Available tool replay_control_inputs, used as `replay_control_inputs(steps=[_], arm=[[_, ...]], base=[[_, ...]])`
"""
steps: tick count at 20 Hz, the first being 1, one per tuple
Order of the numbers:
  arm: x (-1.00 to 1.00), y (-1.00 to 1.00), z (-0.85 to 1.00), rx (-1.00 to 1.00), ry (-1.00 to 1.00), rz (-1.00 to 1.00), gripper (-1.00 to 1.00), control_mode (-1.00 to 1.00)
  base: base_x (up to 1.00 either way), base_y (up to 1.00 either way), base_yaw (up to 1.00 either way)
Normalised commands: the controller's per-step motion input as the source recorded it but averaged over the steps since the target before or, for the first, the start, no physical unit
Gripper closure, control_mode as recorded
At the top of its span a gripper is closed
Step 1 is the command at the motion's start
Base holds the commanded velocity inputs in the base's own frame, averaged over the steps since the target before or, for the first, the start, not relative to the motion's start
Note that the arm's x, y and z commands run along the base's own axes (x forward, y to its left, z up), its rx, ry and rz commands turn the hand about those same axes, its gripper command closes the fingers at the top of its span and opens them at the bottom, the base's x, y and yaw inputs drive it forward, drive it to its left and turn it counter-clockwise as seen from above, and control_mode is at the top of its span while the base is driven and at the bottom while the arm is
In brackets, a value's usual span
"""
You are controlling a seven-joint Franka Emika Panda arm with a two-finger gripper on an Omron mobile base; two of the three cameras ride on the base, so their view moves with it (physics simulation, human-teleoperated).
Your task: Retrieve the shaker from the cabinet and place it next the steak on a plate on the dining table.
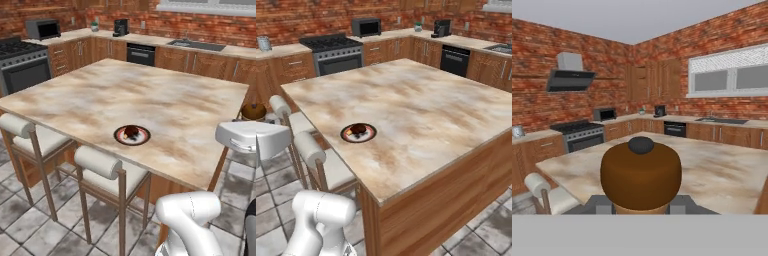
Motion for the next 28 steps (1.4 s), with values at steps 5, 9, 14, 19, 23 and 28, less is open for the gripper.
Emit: replay_control_inputs(steps=[5, 9, 14, 19, 23, 28], arm=[[0.0, 0.0, 0.0, 0.0, 0.0, 0.0, 1.0, 1.0], [0.0, 0.0, 0.0, 0.0, 0.0, 0.0, 1.0, 1.0], [0.0, 0.0, 0.0, 0.0, 0.0, 0.0, 1.0, 1.0], [0.0, 0.0, 0.0, 0.0, 0.0, 0.0, 1.0, 1.0], [0.0, 0.0, 0.0, 0.0, 0.0, 0.0, 1.0, 1.0], [0.0, 0.0, 0.0, 0.0, 0.0, 0.0, 1.0, 1.0]], base=[[1.0, 0.11, -0.04], [1.0, 0.45, -0.55], [0.94, 0.52, -0.5], [0.93, 0.46, -0.39], [0.41, 0.72, -0.25], [0.0, 0.98, -0.05]])
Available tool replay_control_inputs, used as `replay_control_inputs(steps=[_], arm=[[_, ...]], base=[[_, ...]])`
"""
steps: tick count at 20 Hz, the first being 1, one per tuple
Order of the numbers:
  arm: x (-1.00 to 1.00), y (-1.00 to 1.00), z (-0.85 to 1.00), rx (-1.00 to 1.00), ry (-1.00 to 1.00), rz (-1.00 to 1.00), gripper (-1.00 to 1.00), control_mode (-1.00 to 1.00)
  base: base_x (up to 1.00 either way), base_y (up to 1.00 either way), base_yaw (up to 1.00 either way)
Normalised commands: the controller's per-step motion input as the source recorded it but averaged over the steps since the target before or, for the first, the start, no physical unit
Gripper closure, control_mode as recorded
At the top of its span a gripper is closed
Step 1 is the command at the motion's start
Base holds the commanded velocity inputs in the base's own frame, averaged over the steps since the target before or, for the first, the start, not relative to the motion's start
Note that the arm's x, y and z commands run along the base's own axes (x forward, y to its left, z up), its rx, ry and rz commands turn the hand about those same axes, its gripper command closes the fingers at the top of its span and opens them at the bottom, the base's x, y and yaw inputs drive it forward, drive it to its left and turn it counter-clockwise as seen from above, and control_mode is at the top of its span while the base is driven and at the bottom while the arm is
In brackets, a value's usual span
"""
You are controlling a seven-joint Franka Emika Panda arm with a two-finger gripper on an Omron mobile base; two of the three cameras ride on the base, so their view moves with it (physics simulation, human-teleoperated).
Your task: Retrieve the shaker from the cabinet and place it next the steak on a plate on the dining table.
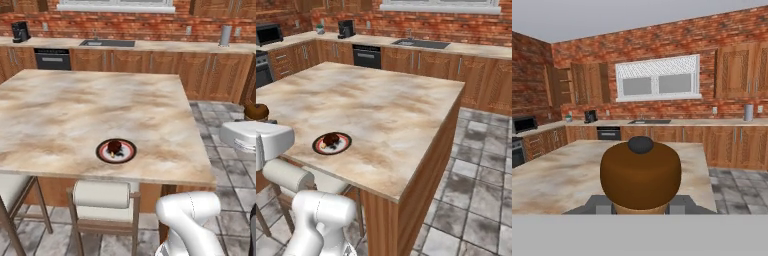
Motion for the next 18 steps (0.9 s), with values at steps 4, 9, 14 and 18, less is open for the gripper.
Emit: replay_control_inputs(steps=[4, 9, 14, 18], arm=[[0.0, 0.0, 0.0, 0.0, 0.0, 0.0, 1.0, 1.0], [0.0, 0.0, 0.0, 0.0, 0.0, 0.0, 1.0, 1.0], [0.0, 0.0, 0.0, 0.0, 0.0, 0.0, 1.0, 1.0], [0.0, 0.0, 0.0, 0.0, 0.0, 0.0, 1.0, 1.0]], base=[[0.21, 0.82, 0.0], [0.5, 0.21, 0.07], [0.85, 0.23, 0.16], [1.0, 0.41, 0.2]])
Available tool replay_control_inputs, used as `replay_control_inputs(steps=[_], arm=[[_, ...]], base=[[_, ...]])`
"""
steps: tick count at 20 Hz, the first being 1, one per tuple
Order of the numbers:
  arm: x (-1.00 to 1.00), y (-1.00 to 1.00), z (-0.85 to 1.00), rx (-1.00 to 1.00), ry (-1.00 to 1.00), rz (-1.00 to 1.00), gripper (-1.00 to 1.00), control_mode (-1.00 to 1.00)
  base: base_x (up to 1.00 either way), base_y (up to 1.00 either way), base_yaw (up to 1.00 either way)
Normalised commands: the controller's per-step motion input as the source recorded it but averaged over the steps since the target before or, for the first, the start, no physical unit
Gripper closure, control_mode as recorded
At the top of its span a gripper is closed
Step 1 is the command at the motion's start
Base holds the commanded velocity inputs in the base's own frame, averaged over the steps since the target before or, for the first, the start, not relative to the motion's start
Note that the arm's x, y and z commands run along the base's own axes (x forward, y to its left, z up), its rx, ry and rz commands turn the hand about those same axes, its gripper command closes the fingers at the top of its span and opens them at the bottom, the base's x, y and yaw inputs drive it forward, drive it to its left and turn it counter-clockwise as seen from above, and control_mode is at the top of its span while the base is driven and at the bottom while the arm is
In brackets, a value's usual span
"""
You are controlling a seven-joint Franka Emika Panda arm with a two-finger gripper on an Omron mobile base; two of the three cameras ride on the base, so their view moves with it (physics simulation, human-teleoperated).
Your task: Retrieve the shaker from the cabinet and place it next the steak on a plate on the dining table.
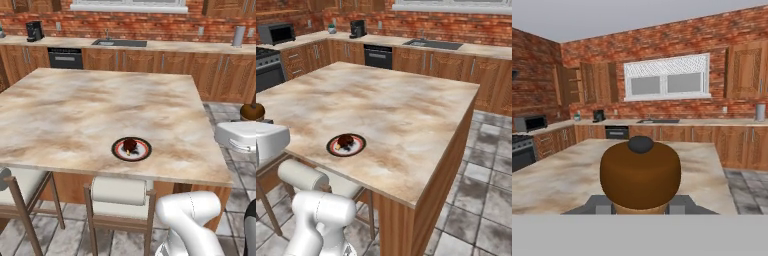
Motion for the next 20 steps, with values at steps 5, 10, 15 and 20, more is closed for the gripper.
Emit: replay_control_inputs(steps=[5, 10, 15, 20], arm=[[0.85, -0.09, -0.1, 0.01, 0.13, 0.21, 1.0, -1.0], [0.69, -0.35, -0.32, 0.0, 0.1, 0.16, 1.0, -1.0], [0.41, -0.34, -0.48, 0.0, -0.01, 0.23, 1.0, -1.0], [0.19, -0.09, -0.57, 0.0, -0.06, 0.24, 1.0, -1.0]], base=[[0.0, 0.0, 0.0], [0.0, 0.0, 0.0], [0.0, 0.0, 0.0], [0.0, 0.0, 0.0]])
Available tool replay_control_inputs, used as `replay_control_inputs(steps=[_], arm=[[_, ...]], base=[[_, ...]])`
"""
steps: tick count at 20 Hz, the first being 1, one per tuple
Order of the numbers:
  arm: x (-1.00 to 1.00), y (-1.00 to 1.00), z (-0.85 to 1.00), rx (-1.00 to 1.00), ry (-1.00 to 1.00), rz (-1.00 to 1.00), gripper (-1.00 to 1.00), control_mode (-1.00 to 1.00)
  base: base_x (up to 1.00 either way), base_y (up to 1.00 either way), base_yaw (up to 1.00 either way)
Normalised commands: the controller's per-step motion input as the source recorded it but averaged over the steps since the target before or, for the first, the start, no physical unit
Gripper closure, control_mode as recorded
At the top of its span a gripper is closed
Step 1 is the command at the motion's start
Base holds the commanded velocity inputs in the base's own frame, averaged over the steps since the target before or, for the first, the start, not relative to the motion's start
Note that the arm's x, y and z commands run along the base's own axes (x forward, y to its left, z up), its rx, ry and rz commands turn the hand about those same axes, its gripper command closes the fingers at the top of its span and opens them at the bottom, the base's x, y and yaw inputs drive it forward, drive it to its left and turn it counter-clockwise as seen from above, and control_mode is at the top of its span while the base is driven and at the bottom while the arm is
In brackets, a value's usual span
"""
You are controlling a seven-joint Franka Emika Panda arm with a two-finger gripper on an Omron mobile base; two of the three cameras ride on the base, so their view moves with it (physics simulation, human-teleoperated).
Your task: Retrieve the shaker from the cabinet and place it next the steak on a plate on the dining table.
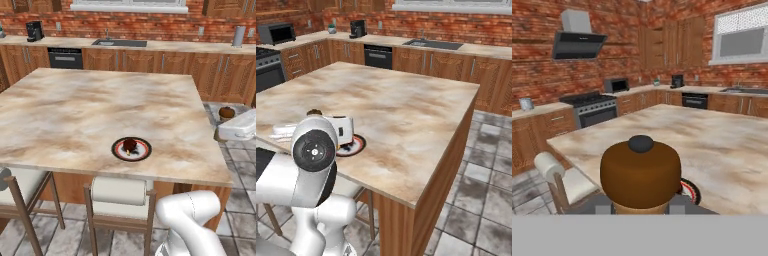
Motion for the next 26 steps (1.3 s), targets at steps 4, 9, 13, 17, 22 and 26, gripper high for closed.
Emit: replay_control_inputs(steps=[4, 9, 13, 17, 22, 26], arm=[[0.26, 0.0, -0.54, 0.0, -0.01, 0.23, 1.0, -1.0], [0.52, 0.15, -0.35, 0.0, 0.09, 0.1, 1.0, -1.0], [0.65, 0.14, -0.25, 0.0, 0.14, 0.01, 1.0, -1.0], [0.51, 0.02, -0.27, 0.0, 0.01, 0.0, 1.0, -1.0], [0.47, 0.0, -0.3, 0.0, 0.0, 0.0, 1.0, -1.0], [0.39, 0.0, -0.3, 0.0, 0.0, 0.0, 1.0, -1.0]], base=[[0.0, 0.0, 0.0], [0.0, 0.0, 0.0], [0.0, 0.0, 0.0], [0.0, 0.0, 0.0], [0.0, 0.0, 0.0], [0.0, 0.0, 0.0]])
